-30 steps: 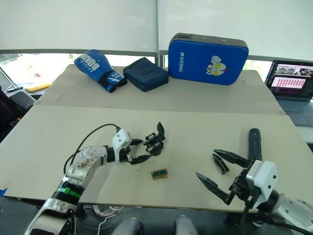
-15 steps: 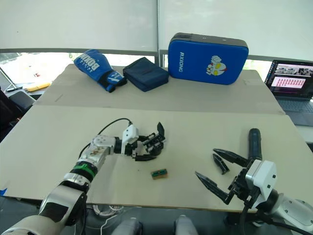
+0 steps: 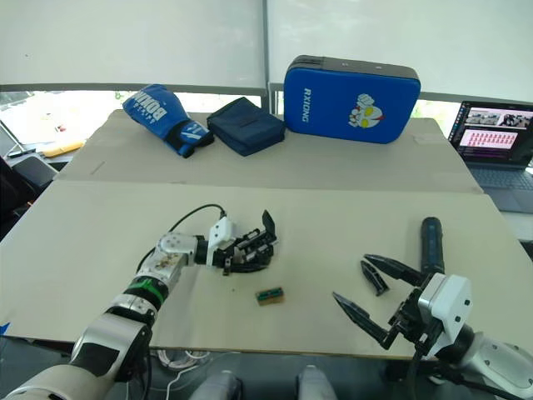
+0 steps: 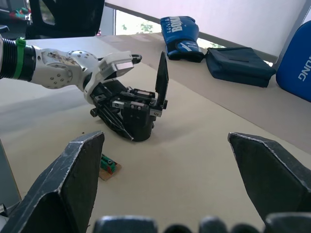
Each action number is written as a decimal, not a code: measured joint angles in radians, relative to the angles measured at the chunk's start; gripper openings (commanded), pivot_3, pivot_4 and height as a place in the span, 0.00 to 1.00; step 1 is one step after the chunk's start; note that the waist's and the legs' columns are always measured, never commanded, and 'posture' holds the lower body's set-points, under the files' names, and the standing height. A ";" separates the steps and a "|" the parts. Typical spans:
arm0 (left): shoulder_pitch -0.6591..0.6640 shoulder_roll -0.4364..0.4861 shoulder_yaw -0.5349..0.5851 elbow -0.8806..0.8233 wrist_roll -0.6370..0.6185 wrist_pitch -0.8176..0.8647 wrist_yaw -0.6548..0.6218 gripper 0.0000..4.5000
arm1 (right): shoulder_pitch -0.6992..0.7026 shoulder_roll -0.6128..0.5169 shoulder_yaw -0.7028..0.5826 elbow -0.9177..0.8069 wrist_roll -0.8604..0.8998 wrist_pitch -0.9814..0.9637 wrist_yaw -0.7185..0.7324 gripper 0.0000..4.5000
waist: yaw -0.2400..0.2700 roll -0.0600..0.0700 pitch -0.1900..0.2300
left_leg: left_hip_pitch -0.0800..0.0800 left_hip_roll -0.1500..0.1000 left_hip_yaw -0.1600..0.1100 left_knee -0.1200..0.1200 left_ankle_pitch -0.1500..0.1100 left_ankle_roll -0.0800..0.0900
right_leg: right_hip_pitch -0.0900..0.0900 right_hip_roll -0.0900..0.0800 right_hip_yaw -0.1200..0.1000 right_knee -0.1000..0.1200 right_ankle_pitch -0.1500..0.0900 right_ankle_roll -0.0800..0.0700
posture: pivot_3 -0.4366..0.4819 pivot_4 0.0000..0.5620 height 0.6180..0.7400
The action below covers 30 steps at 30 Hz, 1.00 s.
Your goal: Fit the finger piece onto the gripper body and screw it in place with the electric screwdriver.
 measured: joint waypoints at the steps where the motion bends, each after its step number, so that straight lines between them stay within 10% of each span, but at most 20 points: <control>1: 0.020 0.000 0.002 -0.037 -0.002 0.017 0.010 0.52 | 0.000 0.000 0.000 0.000 0.000 0.000 0.000 1.00 | 0.001 0.000 0.000 | 0.000 0.000 0.000 0.000 0.000 0.000 | 0.000 0.000 0.000 0.000 0.000 0.000 | 0.48 0.27 1.00; 10: 0.255 -0.020 0.008 -0.594 0.064 0.423 0.420 0.52 | -0.010 0.005 0.005 0.007 -0.004 0.000 0.002 1.00 | 0.003 0.000 0.000 | 0.000 0.000 0.000 0.000 0.000 0.000 | 0.000 0.000 0.000 0.000 0.000 0.000 | 0.48 0.27 1.00; 22: 0.318 -0.073 -0.042 -0.720 0.076 0.540 0.561 0.52 | -0.014 0.004 0.020 0.008 -0.006 0.000 0.006 1.00 | 0.008 0.000 0.000 | 0.000 0.000 0.000 0.000 0.000 0.000 | 0.000 0.000 0.000 0.000 0.000 0.000 | 0.48 0.27 1.00; 25: 0.319 -0.073 -0.043 -0.720 0.064 0.556 0.558 0.94 | -0.015 0.002 0.019 0.009 -0.006 0.000 0.006 1.00 | 0.011 0.000 0.000 | 0.000 0.000 0.000 0.000 0.000 0.000 | 0.000 0.000 0.000 -0.001 0.000 0.000 | 0.48 0.27 1.00; 30: 0.317 -0.043 -0.042 -0.716 0.034 0.557 0.526 0.99 | -0.013 0.000 0.018 0.010 -0.006 0.000 0.010 1.00 | 0.008 0.000 0.000 | 0.001 0.000 0.000 0.000 0.000 0.000 | 0.000 0.000 0.000 0.000 0.000 0.000 | 0.48 0.27 1.00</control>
